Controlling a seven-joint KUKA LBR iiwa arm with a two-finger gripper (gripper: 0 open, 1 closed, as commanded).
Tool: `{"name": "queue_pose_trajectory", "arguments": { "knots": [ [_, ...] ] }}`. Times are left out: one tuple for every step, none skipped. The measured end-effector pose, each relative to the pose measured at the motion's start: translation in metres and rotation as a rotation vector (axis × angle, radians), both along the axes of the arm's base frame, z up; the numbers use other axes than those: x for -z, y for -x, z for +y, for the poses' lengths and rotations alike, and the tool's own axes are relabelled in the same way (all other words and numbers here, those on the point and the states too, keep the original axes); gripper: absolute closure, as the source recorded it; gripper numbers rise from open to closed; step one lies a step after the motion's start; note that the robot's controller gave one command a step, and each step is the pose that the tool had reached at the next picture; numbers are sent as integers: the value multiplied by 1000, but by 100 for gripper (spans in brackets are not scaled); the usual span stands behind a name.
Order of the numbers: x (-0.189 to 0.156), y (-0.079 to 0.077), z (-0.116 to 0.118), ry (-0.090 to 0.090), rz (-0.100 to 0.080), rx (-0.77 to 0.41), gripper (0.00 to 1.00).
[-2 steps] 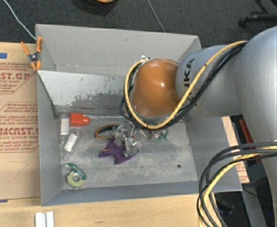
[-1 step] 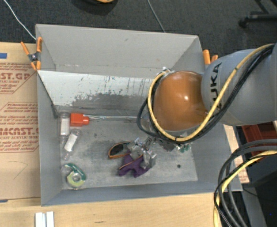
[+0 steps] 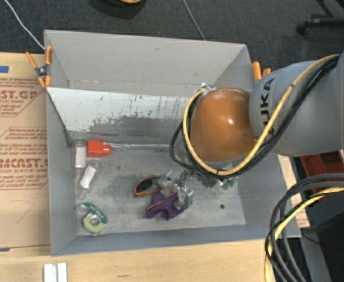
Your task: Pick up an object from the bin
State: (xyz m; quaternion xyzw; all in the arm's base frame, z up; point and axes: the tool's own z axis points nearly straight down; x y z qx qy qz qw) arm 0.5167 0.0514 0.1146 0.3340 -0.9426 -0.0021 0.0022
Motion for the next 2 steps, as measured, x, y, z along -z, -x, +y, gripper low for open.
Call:
{"name": "queue_pose_trajectory", "arguments": {
  "knots": [
    [-8,7,11,-1,0,-66,100],
    [-103,6,9,-1,3,-58,100]
  ]
}}
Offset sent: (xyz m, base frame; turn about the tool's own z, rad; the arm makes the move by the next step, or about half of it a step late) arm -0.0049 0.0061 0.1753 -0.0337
